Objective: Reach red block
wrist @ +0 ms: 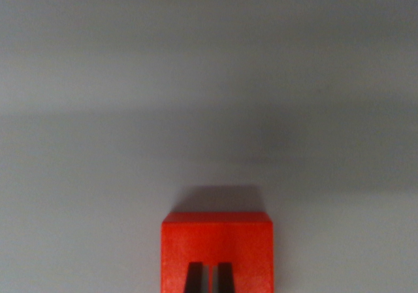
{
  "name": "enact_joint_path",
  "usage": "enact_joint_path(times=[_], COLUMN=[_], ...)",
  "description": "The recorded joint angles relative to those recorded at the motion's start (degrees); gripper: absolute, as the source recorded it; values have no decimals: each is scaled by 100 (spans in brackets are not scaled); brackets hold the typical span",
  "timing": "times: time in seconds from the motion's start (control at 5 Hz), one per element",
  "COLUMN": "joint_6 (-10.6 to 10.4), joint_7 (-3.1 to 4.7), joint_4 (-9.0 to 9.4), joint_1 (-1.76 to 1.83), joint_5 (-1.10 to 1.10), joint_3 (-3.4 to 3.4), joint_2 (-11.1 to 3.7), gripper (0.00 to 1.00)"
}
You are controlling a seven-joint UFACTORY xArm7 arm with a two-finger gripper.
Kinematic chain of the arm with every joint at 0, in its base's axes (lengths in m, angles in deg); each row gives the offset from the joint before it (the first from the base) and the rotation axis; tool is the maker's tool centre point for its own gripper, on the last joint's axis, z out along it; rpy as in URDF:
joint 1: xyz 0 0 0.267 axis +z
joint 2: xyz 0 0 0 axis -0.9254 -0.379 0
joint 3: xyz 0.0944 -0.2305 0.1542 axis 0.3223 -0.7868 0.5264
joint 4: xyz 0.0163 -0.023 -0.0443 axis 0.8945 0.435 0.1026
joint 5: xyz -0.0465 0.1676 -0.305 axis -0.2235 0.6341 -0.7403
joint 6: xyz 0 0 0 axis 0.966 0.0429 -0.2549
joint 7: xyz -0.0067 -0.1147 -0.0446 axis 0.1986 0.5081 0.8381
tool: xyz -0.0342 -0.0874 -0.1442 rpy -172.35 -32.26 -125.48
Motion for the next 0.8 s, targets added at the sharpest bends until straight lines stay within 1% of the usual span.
enact_joint_path(times=[0.2, 0.4, 0.8], joint_6=[0, -71, -95], joint_7=[0, 16, 21], joint_4=[0, 12, 16], joint_1=[0, -14, -19], joint_5=[0, 2, 3], joint_3=[0, -6, -8], joint_2=[0, -64, -86], gripper=[0, 0, 0])
